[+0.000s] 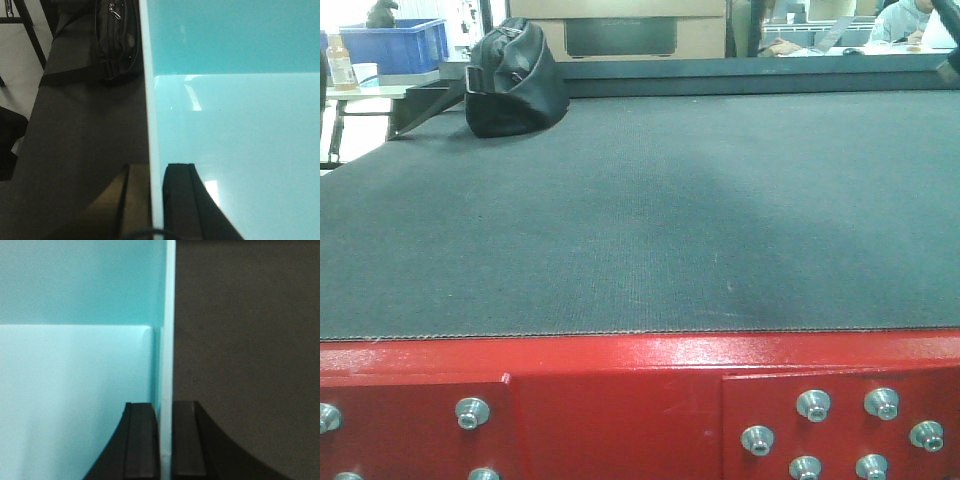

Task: Fetch blue bin and place on conveyor start
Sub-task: 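Hold the teal bin with both grippers while driving up to the red conveyor, then lower the teal bin onto the grey conveyor belt with both grippers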

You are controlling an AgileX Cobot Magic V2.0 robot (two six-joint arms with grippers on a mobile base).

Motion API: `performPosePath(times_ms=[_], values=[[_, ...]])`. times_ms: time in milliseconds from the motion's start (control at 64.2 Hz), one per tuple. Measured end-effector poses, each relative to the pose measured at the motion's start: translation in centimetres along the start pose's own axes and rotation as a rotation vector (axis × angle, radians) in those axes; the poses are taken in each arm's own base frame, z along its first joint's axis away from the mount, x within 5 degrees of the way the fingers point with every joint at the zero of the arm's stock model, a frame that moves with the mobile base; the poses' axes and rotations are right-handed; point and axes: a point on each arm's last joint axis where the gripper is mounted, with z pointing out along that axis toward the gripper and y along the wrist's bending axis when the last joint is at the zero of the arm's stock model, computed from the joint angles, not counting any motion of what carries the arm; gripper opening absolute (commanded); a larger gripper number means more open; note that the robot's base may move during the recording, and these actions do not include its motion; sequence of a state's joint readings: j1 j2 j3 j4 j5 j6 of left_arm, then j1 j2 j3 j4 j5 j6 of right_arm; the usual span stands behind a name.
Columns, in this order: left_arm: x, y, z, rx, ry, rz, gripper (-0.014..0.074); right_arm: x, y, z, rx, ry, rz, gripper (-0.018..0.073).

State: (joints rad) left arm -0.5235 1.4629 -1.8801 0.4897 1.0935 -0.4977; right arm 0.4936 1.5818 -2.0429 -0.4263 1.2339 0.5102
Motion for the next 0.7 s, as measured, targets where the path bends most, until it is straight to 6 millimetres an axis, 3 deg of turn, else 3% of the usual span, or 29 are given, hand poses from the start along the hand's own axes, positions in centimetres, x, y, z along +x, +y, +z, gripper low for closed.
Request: performPosePath(times_ms=[156, 280, 701], values=[[0.4, -0.2, 0.4, 0.003, 0.004, -0.042, -0.0111, 0.2, 0.1, 0.5, 0.001, -0.002, -0.002, -0.0166], [2.0, -0.6, 2.2, -0.002, 0.036, -0.031, -0.0111, 1.4, 0.4, 2.4, 0.011, 0.006, -0.031, -0.0166], [10.1, 0.2, 10.0, -0.008, 0.142, -0.014, -0.0111, 9.0, 0.7, 10.9, -0.009, 0.101, -0.082, -0.0166]])
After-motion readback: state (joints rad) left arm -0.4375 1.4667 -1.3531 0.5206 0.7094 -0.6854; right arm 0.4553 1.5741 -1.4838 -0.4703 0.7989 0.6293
